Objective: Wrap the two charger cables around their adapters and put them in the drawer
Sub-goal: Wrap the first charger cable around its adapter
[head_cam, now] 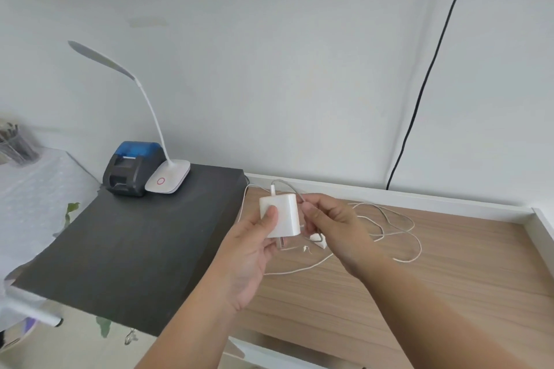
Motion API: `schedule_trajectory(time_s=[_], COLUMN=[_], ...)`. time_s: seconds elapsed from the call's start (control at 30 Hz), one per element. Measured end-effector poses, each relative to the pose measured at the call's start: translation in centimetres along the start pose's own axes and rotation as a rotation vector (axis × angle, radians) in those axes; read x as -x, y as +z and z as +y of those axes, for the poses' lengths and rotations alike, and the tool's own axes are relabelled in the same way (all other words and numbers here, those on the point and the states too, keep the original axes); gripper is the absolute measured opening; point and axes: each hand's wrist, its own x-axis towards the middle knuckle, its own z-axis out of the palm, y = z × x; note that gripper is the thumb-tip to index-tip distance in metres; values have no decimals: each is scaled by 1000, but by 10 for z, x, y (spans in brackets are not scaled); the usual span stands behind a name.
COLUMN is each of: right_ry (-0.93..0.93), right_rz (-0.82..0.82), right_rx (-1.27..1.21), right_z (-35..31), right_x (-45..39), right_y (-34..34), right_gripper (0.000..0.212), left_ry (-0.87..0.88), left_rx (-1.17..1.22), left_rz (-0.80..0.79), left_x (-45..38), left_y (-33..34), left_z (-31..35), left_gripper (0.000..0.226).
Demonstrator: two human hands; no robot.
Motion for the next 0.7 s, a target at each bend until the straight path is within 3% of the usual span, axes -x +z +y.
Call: schedule_trajectory(time_s=[0.23,0.4,0.53,0.63,0.7], right_ry=[-34,-51,-39,35,67], right_rz=[171,110,7,-77,-109], right_rx=[62,417,743,827,838], right_z=[11,19,13,1,-8], right_x=[10,29,36,36,34], right_y=[-1,7,4,1,0], right_gripper=[25,26,21,3,11], left_ry=[28,60,125,171,199], left_rx=[106,127,-41,-163,-290], left_rz=[35,156,288,335,347], left_x=[-6,-18,-25,-26,-24], left_y=[4,4,-3,-7,-7], left_z=[-6,-15,-22,-27,-30], left_gripper=[39,38,40,48,51])
